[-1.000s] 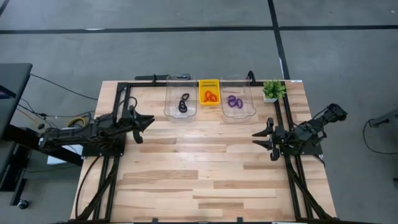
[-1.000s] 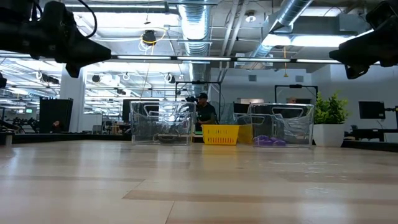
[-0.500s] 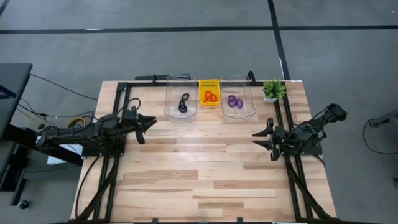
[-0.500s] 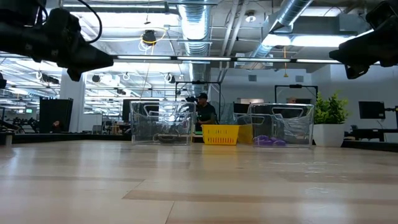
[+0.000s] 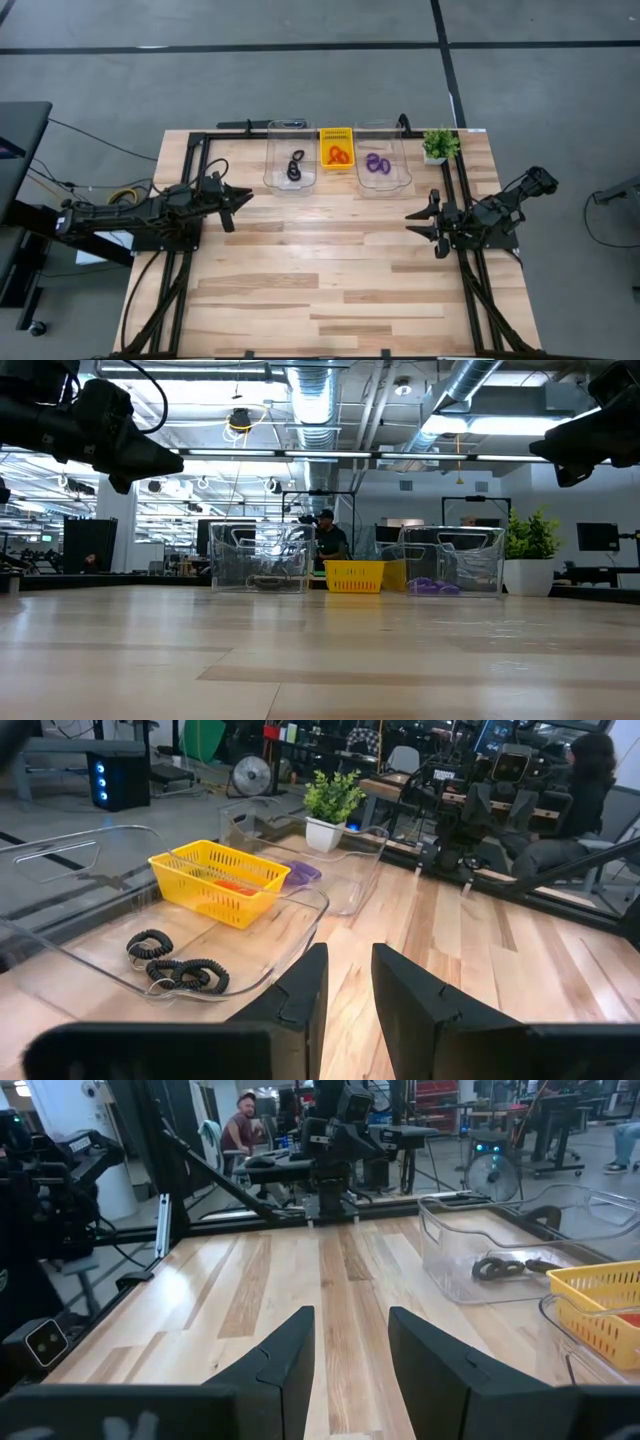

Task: Sort spring keychains
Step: Return to Home Position

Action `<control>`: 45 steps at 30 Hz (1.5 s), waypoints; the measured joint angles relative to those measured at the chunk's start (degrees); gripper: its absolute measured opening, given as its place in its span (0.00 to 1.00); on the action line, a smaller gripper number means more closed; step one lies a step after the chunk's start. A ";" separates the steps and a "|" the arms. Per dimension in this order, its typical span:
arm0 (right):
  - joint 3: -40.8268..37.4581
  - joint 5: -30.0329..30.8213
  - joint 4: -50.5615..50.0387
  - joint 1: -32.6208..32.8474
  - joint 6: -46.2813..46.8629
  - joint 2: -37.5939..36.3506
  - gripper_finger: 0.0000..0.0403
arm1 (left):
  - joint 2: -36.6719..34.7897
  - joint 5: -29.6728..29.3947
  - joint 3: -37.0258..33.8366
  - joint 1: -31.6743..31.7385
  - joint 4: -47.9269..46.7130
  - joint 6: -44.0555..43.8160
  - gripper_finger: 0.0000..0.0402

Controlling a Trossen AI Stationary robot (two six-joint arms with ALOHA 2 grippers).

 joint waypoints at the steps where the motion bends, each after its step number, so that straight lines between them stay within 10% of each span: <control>1: 0.00 0.00 0.00 0.00 0.00 0.00 0.30 | 0.00 0.00 0.00 0.00 0.00 0.00 0.20; 45: -0.04 0.01 -0.03 -0.02 0.00 0.00 0.30 | 0.00 0.00 0.00 0.00 1.38 0.00 0.20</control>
